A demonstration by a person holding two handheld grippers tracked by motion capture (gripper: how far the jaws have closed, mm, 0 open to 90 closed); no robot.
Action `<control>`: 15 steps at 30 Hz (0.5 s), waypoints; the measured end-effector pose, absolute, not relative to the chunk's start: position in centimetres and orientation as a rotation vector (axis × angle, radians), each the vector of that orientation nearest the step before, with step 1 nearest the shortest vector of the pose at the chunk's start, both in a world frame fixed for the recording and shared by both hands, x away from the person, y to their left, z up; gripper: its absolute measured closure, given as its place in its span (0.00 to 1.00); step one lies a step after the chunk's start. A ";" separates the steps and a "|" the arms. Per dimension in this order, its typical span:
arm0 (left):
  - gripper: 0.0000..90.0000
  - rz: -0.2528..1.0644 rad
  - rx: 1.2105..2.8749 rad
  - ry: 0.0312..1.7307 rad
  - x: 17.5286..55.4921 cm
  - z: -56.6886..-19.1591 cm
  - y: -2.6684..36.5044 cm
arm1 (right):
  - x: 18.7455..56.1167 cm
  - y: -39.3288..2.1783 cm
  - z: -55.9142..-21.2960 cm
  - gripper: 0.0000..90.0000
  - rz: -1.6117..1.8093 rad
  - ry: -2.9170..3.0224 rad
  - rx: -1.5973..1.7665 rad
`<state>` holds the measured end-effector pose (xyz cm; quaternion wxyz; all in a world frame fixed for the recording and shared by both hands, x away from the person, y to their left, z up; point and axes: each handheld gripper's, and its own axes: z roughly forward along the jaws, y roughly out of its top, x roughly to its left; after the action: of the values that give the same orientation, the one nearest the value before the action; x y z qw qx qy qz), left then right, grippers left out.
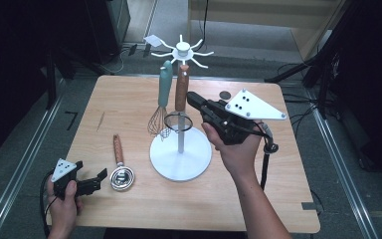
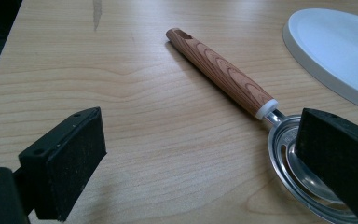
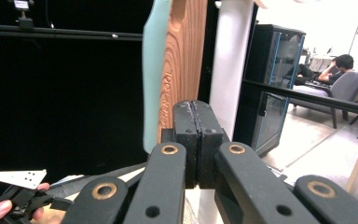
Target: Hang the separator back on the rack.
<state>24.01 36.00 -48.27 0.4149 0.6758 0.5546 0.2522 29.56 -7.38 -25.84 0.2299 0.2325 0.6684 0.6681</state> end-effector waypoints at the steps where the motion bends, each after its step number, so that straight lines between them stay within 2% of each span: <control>1: 0.02 0.634 1.698 1.394 24.0 -48.3 36.0 | 29.5 -7.3 -25.8 1.00 1.835 1.838 0.634; 15: 0.04 0.622 1.700 1.400 24.1 -48.3 36.1 | 29.6 -8.4 -26.4 1.00 1.805 1.815 0.660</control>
<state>24.09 36.08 -48.29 0.4137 0.6763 0.5570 0.2473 29.58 -8.42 -26.43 0.2465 0.2421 0.6655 0.6616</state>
